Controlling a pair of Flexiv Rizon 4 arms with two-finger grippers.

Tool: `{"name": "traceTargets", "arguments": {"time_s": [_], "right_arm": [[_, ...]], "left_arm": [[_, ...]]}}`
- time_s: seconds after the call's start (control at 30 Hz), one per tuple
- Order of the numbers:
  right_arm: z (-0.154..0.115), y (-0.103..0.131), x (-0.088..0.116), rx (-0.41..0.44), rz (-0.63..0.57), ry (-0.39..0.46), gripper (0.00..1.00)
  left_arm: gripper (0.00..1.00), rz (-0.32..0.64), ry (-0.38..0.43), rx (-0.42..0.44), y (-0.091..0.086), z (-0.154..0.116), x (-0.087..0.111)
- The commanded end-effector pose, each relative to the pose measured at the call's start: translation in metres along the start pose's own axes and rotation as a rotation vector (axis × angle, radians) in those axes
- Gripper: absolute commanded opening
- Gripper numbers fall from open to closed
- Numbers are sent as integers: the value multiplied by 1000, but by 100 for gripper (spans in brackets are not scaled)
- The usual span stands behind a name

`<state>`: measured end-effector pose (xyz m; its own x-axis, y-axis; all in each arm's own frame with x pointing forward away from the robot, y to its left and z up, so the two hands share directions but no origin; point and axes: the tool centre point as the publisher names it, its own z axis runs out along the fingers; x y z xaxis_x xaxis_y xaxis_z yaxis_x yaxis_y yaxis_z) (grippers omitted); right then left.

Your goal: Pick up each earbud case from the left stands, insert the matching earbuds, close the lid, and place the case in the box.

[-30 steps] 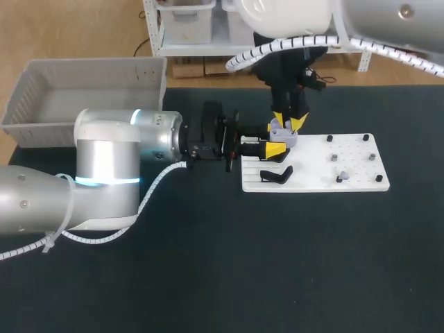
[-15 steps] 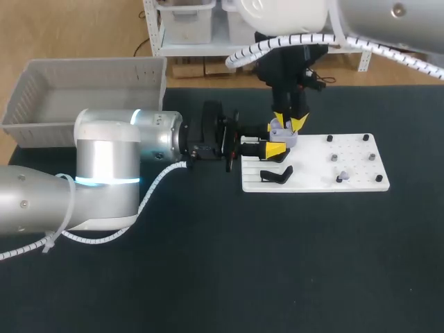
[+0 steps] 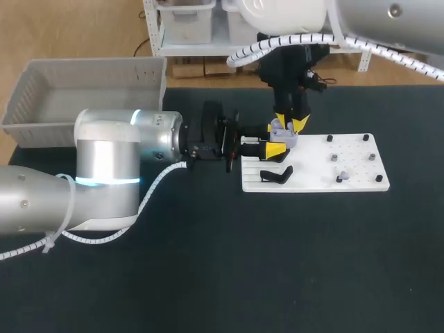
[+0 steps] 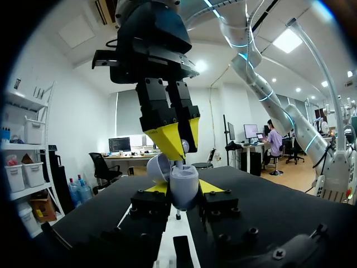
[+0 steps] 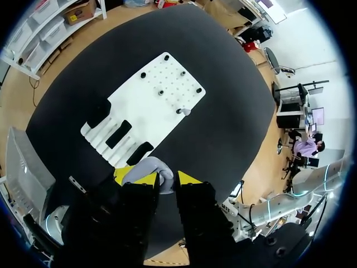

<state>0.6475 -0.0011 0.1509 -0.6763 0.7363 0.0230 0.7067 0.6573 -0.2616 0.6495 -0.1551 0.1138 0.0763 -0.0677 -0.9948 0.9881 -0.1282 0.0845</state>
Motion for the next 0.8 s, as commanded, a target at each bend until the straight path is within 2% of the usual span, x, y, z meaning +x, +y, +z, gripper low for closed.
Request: {"name": "traceTargets", "arguments": {"time_s": [0.03,0.07,0.17,0.23,0.27,0.5,0.53,0.6,0.63,0.77,0.8], "right_arm": [[2,3,-3,7,2,3,0],[3,3,-2,6,3,3,0],[3,3,-2,0,5,4,13],[3,2,-2,0,7,9,13],[4,2,-2,1,7,11,0],[5,2,-3,-5,13,21,0],[5,2,-2,-6,13,23,16],[5,3,-2,-8,12,26,29],[5,3,-2,-12,10,29,38],[3,3,1,-34,2,51,51],[2,3,2,-36,1,55,61]], "left_arm": [[0,4,-2,-5,-2,0,0],[0,4,-2,-5,-2,0,0],[0,4,-2,-5,-2,0,0],[0,4,-2,-5,-2,0,0],[0,4,-2,-5,-2,0,0],[0,4,-2,-5,-2,0,0],[0,4,-2,-5,-2,0,0],[0,4,-2,-5,-2,0,0],[0,4,-2,-5,-2,0,0],[0,4,-2,-5,-2,0,0],[0,4,-2,-5,-2,0,0]]}}
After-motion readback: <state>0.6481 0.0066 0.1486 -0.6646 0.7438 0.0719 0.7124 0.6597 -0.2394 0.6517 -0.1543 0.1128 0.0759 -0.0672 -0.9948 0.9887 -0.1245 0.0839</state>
